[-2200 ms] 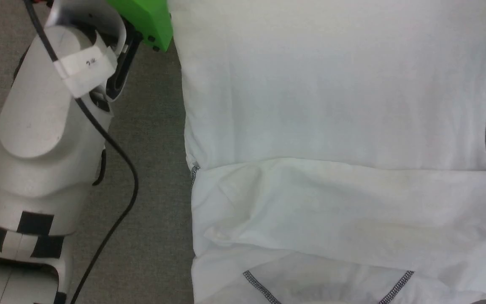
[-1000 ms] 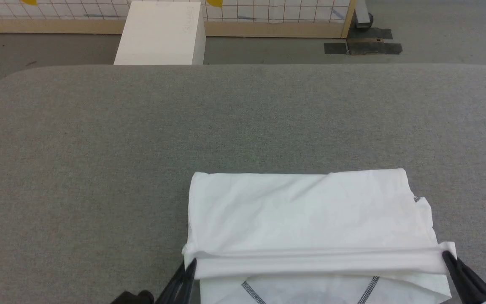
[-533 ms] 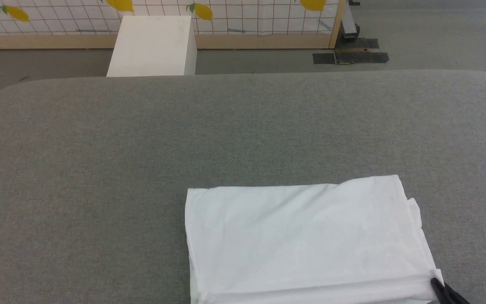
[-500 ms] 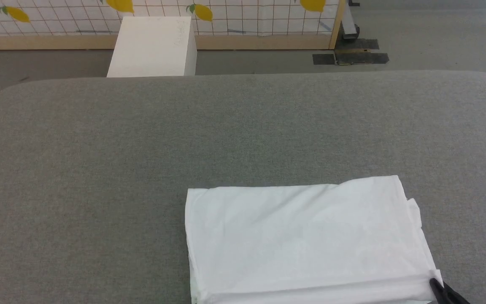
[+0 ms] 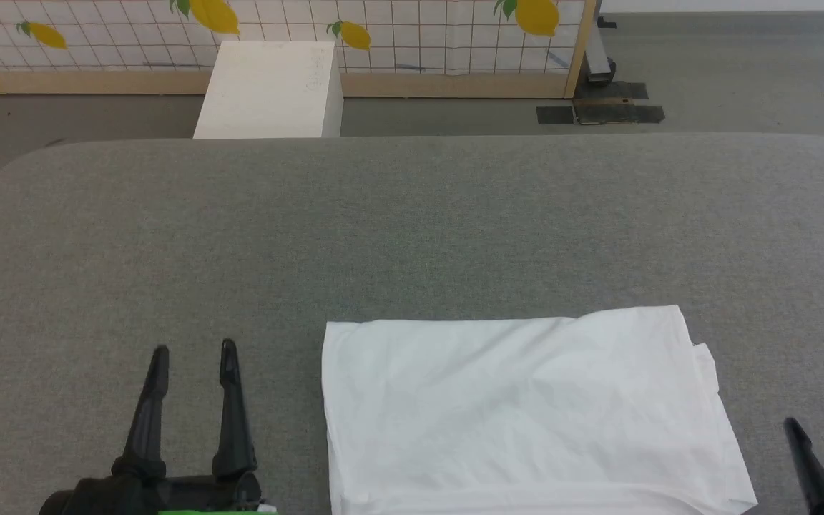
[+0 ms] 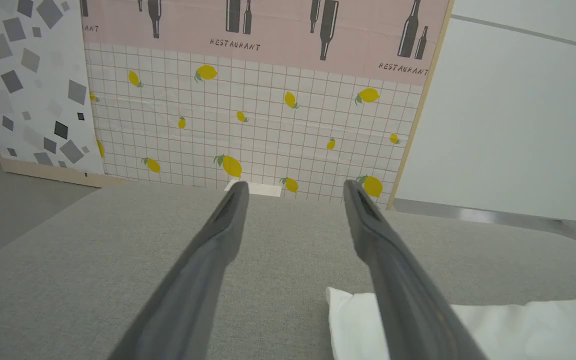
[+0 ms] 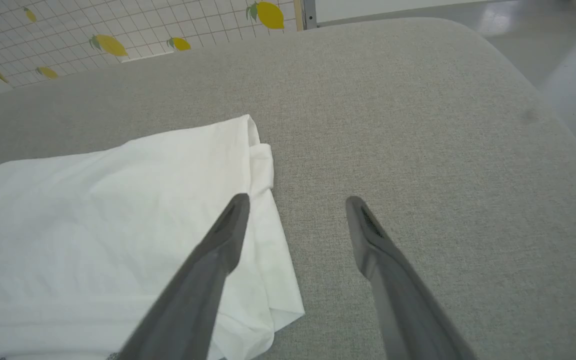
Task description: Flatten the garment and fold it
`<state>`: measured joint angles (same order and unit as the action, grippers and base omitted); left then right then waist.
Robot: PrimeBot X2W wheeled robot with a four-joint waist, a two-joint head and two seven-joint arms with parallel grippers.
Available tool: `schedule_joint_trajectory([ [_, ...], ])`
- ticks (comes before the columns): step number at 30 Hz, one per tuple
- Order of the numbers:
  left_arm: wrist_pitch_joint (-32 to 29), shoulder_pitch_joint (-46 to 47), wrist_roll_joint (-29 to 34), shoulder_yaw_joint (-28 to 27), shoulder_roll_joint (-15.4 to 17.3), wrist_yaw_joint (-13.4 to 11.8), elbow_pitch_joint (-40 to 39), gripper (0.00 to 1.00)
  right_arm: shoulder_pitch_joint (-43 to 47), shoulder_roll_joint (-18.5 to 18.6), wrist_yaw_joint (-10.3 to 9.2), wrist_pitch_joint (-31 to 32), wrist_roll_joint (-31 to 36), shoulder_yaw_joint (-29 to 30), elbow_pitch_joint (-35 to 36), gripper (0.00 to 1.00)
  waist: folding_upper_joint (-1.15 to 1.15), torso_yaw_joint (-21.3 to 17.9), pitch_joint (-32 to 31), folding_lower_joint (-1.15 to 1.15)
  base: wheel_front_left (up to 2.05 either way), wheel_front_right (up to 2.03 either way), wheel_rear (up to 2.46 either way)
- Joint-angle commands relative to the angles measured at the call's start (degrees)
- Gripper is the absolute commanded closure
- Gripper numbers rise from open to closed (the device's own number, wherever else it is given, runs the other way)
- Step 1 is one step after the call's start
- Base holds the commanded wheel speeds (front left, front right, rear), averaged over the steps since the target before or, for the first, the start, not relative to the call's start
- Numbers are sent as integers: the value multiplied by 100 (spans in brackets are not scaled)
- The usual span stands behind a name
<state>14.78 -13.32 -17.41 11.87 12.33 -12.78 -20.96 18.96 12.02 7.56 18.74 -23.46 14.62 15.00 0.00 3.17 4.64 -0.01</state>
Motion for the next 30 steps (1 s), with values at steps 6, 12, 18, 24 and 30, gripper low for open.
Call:
schedule_joint_trajectory([
  [6, 20, -51, 855, -31, -435, -28, -284, 0, -772, -60, -8, 231, 357, -109, -656, 0, 0, 125, 283, 1, 0, 0, 0],
  [12, 21, 123, 1131, 128, -618, 113, -169, 0, -1227, 94, -8, 266, 370, -389, -1317, 0, 0, 354, 587, 1, 0, 0, 0],
  [18, 21, 238, 1191, 200, -742, 200, -89, 0, -1429, 270, -8, 261, 309, -670, -1816, 0, 0, 529, 779, 1, 0, 0, 0],
  [24, 21, 303, 1177, 204, -817, 268, -10, 0, -1442, 447, -8, 549, 71, -1108, -2176, 38, 0, 603, 842, 1, 0, 0, 0],
  [30, 21, 318, 1155, 155, -857, 333, 86, 0, -1510, 369, -8, 617, -64, -1078, -2290, 100, 0, 567, 754, 1, 0, 0, 0],
])
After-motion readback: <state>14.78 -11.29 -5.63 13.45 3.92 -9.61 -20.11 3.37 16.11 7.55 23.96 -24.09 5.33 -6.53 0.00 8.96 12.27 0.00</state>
